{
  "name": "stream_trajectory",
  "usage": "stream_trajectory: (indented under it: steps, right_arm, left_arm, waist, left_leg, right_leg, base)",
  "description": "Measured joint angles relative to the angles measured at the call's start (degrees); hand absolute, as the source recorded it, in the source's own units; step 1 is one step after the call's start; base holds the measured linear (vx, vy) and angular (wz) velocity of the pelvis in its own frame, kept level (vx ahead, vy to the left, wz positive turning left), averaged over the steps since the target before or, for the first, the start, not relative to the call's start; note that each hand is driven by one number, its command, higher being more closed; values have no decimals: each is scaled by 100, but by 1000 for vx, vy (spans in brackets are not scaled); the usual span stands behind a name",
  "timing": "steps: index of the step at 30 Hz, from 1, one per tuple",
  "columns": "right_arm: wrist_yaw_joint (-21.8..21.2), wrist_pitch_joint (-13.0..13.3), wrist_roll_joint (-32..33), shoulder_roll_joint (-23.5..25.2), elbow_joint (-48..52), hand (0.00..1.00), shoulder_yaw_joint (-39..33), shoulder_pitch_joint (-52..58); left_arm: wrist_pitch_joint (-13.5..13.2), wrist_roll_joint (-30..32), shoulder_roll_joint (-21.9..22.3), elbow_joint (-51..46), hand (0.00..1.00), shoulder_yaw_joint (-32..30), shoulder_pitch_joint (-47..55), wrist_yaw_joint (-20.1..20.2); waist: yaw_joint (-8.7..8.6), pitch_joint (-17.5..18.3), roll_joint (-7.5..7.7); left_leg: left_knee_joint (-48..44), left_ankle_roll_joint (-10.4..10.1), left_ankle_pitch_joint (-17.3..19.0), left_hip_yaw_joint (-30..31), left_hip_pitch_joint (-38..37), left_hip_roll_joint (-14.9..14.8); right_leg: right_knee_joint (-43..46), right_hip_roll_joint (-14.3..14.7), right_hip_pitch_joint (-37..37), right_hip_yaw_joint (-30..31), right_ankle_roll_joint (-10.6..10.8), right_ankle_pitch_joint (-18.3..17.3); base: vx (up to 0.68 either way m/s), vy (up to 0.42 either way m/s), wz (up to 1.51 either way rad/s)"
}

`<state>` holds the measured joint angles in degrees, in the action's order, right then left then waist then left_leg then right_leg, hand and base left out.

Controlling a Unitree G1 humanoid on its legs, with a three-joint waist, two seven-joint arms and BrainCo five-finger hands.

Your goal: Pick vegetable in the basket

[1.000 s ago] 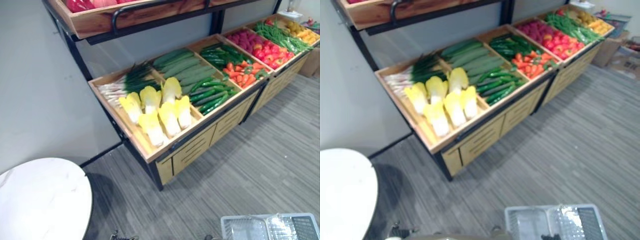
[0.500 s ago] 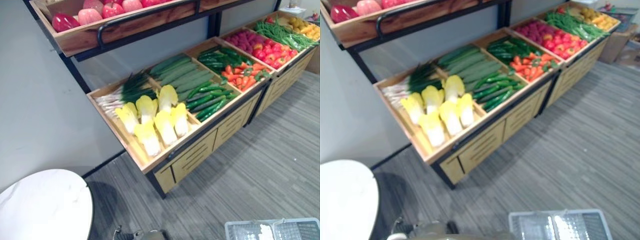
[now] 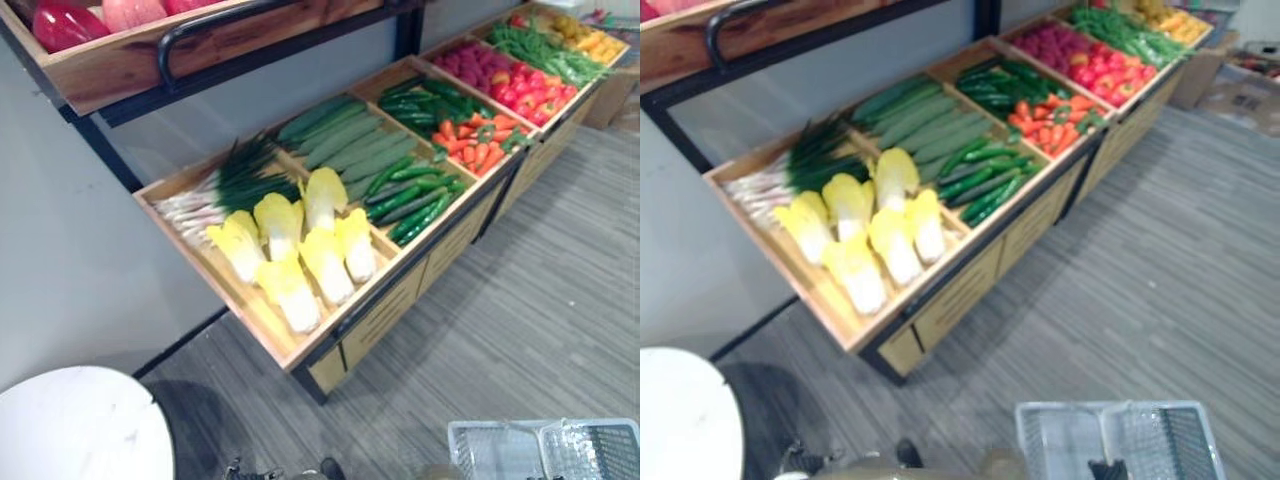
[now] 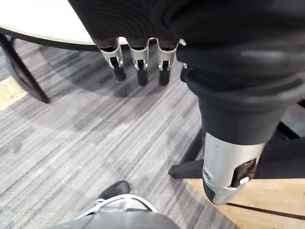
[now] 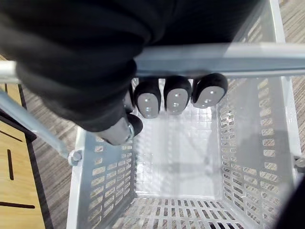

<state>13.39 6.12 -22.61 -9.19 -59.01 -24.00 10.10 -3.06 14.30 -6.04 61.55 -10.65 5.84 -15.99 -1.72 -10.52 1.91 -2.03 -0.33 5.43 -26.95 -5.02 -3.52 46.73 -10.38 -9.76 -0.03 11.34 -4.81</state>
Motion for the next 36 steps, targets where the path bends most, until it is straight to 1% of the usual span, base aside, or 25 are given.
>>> stream_trajectory:
  steps: [1,2,3,4,5,7,8,9,10,11,12,13,14,15,16,18,20,22,23,25,26,28,30,32,36]
  right_arm:
    - [-2,-16,6,24,-32,100,-5,44]
    - [-4,-43,10,23,-45,100,-18,43]
    - [2,-72,11,15,-106,100,-45,13]
    - [10,-72,10,14,-127,100,-49,-1]
    - [23,-71,10,12,-160,100,-52,-20]
    - [18,-76,11,72,-234,100,-274,-49]
    - [21,-86,15,97,-236,100,-348,-40]
    - [23,-97,30,152,-240,100,-501,-15]
    - [27,-126,78,266,-242,100,-668,122]
    - [29,-131,82,329,-258,100,-731,191]
    - [49,-202,143,271,-274,100,-933,158]
    - [58,-221,213,239,-269,100,-980,161]
    - [49,-257,280,152,-272,100,-1166,114]
    - [34,-250,282,136,-283,100,-1311,105]
    - [22,-245,283,141,-293,100,-1418,91]
    - [22,-210,282,121,-335,100,-1721,38]
    - [57,-189,282,100,-343,100,-1970,24]
    - [131,-184,281,146,-370,100,-2045,44]
    - [151,-184,281,168,-375,100,-2043,77]
    - [257,-186,289,295,-368,100,-2042,242]
    - [261,-188,292,309,-367,100,-2041,263]
    - [260,-196,294,380,-272,100,-2001,342]
    - [259,-194,293,385,-198,100,-1870,420]
    - [255,-194,293,403,-106,100,-1765,494]
    - [245,-186,292,535,21,100,-1518,663]
  left_arm:
    - [-6,-6,-44,-21,0,27,-25,-5]
    - [-7,-13,-40,-44,0,35,-59,-10]
    - [-6,-52,-60,-53,0,11,-118,-47]
    - [-6,-59,-55,-57,0,-1,-119,-69]
    - [-9,-61,-44,-82,0,-16,-161,-104]
    - [-14,-63,-8,-126,0,-74,-227,-140]
    - [-16,-64,12,-137,0,-106,-240,-155]
    - [-16,-64,56,-199,0,-173,-238,-168]
    - [-27,-67,111,-343,0,-346,-191,-199]
    - [-40,-65,66,-337,0,-409,-189,-211]
    - [-28,-77,336,-311,0,-533,-203,-223]
    - [-47,-78,457,-330,0,-564,-197,-233]
    - [-71,-77,646,-335,0,-583,-205,-246]
    - [-81,-92,788,-334,0,-746,-202,-254]
    - [-81,-180,840,-334,0,-879,-189,-275]
    - [-73,-457,940,-388,0,-1277,-120,-351]
    - [-65,-562,1059,-688,0,-1569,34,-469]
    - [-76,-843,1073,-1502,0,-1797,300,-940]
    - [-85,-859,1072,-1757,0,-1794,339,-1106]
    - [-133,-848,1084,-2722,0,-1597,496,-1579]
    - [-141,-842,1081,-2941,0,-1527,520,-1654]
    - [-144,-613,1063,-3663,0,-1283,587,-1938]
    - [-141,-425,1046,-4110,0,-1138,661,-2011]
    - [-134,-314,1033,-4523,0,-1010,719,-2018]
    - [-136,109,1010,-5298,0,-720,795,-1993]
  waist:
    - [-34,20,-35]
    - [-53,2,26]
    - [-90,4,86]
    - [-109,6,78]
    - [-114,10,53]
    - [-84,12,49]
    - [-76,13,51]
    - [-62,15,58]
    - [-17,94,234]
    - [-5,107,335]
    - [26,83,40]
    - [28,140,-79]
    - [21,140,-267]
    - [25,155,-362]
    - [29,164,-380]
    - [36,182,-378]
    - [31,252,-379]
    - [35,290,-347]
    - [37,286,-317]
    - [36,352,-290]
    - [43,341,-270]
    - [45,355,-289]
    - [56,390,-329]
    - [56,401,-329]
    - [71,471,-241]
  left_leg:
    - [-3,2,30,138,-72,-27]
    - [-2,10,36,200,-116,-30]
    - [-25,11,32,319,-146,-119]
    - [-28,-63,3,375,-148,-182]
    - [-27,-137,-19,447,-144,-305]
    - [-33,-402,23,718,-138,-567]
    - [-41,-491,49,788,-141,-629]
    - [-57,-602,81,906,-148,-714]
    - [-106,-932,125,1100,-148,-752]
    - [-94,-1012,150,1197,-195,-737]
    - [-7,-1073,24,1282,-280,-1064]
    - [5,-1056,-104,1256,-277,-1141]
    - [110,-1059,-298,1151,-294,-1262]
    - [256,-1074,-587,1127,-326,-1375]
    - [308,-1073,-723,1123,-348,-1431]
    - [375,-1028,-1023,1017,-436,-1556]
    - [335,-952,-1114,992,-434,-1556]
    - [140,-920,-1139,993,-401,-1506]
    - [107,-919,-1140,998,-381,-1491]
    - [52,-857,-1206,877,-315,-1390]
    - [63,-861,-1217,832,-302,-1373]
    - [127,-865,-1215,739,-306,-1353]
    - [206,-868,-1213,467,-313,-1351]
    - [268,-873,-1208,297,-315,-1342]
    - [368,-910,-1120,-12,-317,-1349]
  right_leg:
    - [240,-150,-130,-230,-137,-291]
    - [167,-254,-161,-387,-191,-488]
    - [-322,-411,-240,-708,-420,-691]
    - [-627,-397,-265,-765,-439,-701]
    - [-1130,-355,-279,-787,-421,-686]
    - [-2524,-324,-286,-482,-362,-482]
    - [-2821,-333,-288,-334,-365,-333]
    - [-3103,-357,-291,-102,-367,-96]
    - [-3312,-478,-228,110,-366,397]
    - [-3287,-544,-166,111,79,269]
    - [-2997,-287,-176,-183,-103,77]
    - [-2936,-213,-188,-307,-196,-35]
    - [-2850,-90,-143,-483,-267,-133]
    - [-2877,33,-37,-629,-348,-204]
    - [-2925,94,28,-678,-378,-220]
    - [-3184,262,317,-828,-416,-214]
    - [-3357,273,483,-911,-435,-205]
    - [-3488,191,739,-1011,-433,-203]
    - [-3521,161,814,-1064,-433,-203]
    - [-3662,9,1020,-1346,-415,-194]
    - [-3698,-11,1047,-1393,-414,-193]
    - [-3819,-49,1153,-1532,-399,-195]
    - [-3993,-24,1199,-1556,-362,-190]
    - [-4099,-16,1211,-1562,-336,-102]
    - [-4335,39,1226,-1556,-338,130]
  base:
    - [190,-18,55]
    - [225,-101,68]
    - [204,-123,45]
    - [208,-153,47]
    - [187,-181,39]
    - [275,-322,50]
    - [274,-352,49]
    - [346,-500,67]
    - [296,-471,75]
    - [347,-548,73]
    - [240,-330,46]
    - [309,-319,49]
    - [277,-274,55]
    - [250,-274,53]
    - [187,-266,37]
    - [157,-228,23]
    - [93,-106,18]
    - [71,-9,22]
    - [45,20,47]
    - [27,33,61]
    - [-10,38,49]
    - [-51,33,30]
    - [-50,29,8]
    - [-54,36,1]
    - [-51,40,-4]
